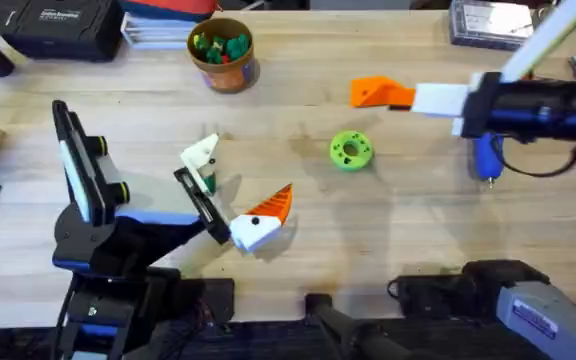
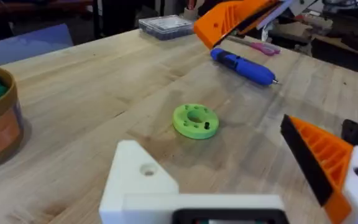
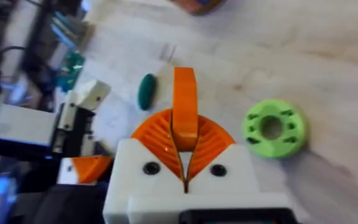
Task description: Pick up the gripper from the table and insert it into the empty holder that is missing its gripper. Then pick up a screw, insert it into the mounting hole, and use the screwdriver to tighten it. Finally, clean up the table by picking up the vegetable and placing it into the bucket.
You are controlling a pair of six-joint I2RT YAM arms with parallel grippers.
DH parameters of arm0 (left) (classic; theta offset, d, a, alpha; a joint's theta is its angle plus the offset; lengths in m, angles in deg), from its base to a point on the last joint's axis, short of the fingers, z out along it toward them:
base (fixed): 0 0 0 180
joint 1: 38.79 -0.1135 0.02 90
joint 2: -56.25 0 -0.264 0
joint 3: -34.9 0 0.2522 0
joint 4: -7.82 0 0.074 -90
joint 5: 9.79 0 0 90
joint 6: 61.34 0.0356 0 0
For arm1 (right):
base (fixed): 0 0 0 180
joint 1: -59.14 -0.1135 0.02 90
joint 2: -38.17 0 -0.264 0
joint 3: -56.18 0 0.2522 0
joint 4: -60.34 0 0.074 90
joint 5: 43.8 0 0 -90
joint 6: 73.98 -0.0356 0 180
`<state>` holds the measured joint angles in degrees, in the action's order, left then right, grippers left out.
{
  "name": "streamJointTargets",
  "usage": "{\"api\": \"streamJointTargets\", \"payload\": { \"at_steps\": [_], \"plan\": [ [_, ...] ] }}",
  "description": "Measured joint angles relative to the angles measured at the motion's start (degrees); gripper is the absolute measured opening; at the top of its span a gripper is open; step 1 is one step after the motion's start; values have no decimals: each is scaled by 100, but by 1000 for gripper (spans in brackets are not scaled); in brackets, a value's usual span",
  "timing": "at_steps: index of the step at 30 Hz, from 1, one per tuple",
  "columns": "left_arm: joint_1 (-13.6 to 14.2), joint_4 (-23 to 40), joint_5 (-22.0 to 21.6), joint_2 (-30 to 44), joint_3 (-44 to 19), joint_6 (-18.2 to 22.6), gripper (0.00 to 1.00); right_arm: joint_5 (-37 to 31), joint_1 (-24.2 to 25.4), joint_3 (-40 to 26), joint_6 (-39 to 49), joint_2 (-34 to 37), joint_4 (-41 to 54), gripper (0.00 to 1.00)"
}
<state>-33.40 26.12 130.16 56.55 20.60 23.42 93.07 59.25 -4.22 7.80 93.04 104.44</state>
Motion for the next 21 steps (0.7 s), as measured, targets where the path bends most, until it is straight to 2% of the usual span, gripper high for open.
{"api": "streamJointTargets", "payload": {
  "at_steps": [8, 15, 21],
  "plan": [
    [0, 0, 0, 0, 2, 0, 986, 541, -737, 5, -1237, 1187, -625, 11],
    [0, 0, 0, 2, 0, 1, 986, 1325, -1524, 7, -2161, 2305, -2121, 11],
    [0, 0, 0, 1, 0, 1, 985, 2028, -1997, 9, -2934, 3085, -2843, 11]
  ]
}}
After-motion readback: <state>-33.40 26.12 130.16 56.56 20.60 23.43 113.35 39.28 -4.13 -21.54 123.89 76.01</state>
